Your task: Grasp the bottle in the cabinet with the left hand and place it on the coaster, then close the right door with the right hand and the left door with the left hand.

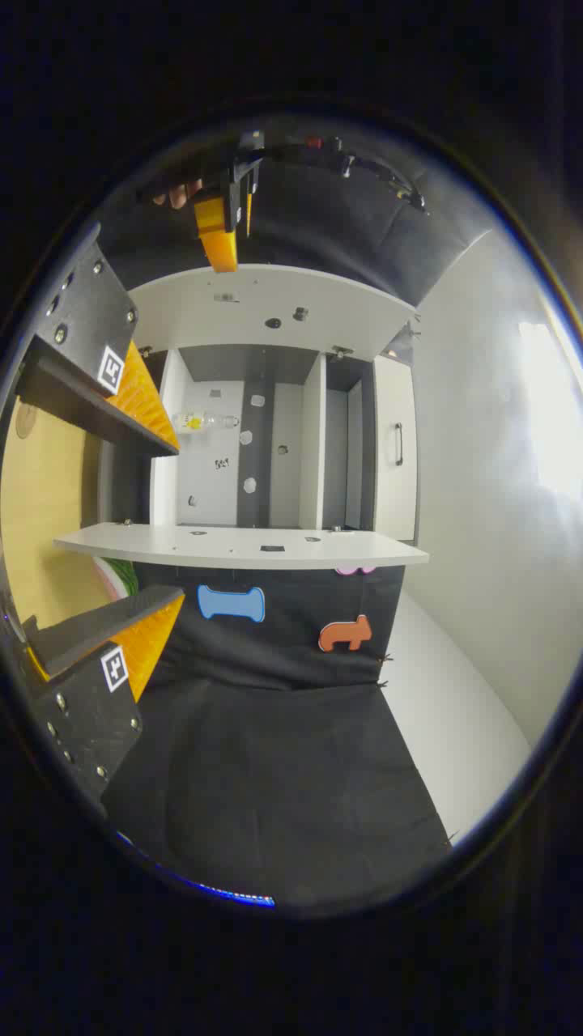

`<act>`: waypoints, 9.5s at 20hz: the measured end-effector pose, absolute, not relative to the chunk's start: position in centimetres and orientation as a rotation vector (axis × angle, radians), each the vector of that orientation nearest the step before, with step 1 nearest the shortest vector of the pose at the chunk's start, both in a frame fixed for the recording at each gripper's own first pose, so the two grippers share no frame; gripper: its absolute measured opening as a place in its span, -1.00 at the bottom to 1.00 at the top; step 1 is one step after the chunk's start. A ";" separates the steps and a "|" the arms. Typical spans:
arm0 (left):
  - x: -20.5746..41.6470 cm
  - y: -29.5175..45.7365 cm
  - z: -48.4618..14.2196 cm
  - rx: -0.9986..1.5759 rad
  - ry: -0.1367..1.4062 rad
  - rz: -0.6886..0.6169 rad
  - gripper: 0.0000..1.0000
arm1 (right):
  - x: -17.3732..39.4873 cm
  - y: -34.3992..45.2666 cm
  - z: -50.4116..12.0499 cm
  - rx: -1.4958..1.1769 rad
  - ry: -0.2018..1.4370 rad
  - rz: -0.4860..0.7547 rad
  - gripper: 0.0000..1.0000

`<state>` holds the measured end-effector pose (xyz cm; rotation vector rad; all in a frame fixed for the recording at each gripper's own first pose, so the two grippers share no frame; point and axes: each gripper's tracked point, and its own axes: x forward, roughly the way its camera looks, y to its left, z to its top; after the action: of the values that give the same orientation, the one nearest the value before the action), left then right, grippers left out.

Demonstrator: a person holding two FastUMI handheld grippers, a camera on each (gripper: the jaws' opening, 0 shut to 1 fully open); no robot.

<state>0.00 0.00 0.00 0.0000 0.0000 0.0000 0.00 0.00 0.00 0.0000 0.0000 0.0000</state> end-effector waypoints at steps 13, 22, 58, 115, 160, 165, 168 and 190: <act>-0.2 -1.0 -1.0 0.030 0.037 0.008 0.98 | -1.4 -2.4 0.3 -0.039 0.003 0.011 0.92; 0.1 -2.5 -1.4 0.051 0.035 0.013 0.96 | -2.0 -2.7 0.0 -0.054 -0.024 0.052 0.94; 47.9 -3.8 -16.0 -0.011 0.115 0.022 0.99 | 12.5 2.9 -7.5 0.008 0.038 0.081 0.94; 1.7 -14.1 -43.2 0.081 0.226 -0.500 0.87 | -4.4 -3.4 -17.8 0.103 0.199 0.067 0.94; 12.6 -3.4 -1.5 -0.039 0.007 -0.324 0.95 | 24.5 -14.3 -4.1 -0.006 0.065 -0.080 0.73; 11.5 -0.5 -0.4 -0.084 0.026 -0.258 0.94 | 24.2 -14.4 -4.3 0.005 0.066 -0.124 0.77; 10.4 1.2 0.2 -0.073 0.011 -0.242 0.97 | 24.0 -14.2 -4.4 0.027 0.076 -0.148 0.77; 7.5 13.4 -2.1 -0.089 0.012 -0.117 0.91 | 25.0 1.8 -5.1 0.104 0.086 0.189 0.74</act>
<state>7.55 13.36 -2.14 -0.0886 0.0119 -0.1172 24.99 1.78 -5.13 0.1042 0.0862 0.1894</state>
